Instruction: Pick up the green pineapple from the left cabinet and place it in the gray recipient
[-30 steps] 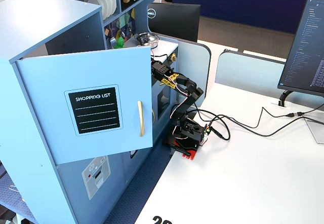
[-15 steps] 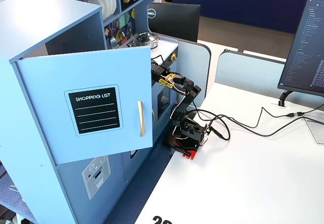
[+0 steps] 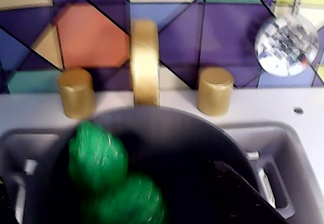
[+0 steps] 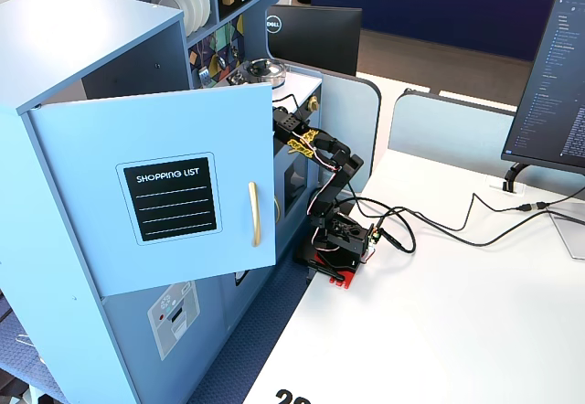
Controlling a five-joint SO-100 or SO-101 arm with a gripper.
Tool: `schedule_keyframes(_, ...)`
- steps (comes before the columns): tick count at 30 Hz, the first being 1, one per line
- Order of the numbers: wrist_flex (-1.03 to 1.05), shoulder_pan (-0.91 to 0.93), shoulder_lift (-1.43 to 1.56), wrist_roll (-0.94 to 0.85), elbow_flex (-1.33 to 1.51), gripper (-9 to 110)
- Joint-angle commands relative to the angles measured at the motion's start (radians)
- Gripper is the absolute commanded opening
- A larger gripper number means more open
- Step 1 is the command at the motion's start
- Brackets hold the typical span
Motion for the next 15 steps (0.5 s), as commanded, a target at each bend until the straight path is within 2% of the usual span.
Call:
schedule_keyframes(1, 0.086, 0.006, 0.109, 0.012, -0.144, 46)
schedule_keyframes(8, 0.471, 0.037, 0.365, 0.011, -0.199, 41)
schedule_keyframes(13, 0.799, 0.075, 0.669, -0.032, 0.051, 35)
schedule_keyframes(15, 0.868, 0.066, 0.778, -0.017, 0.186, 34)
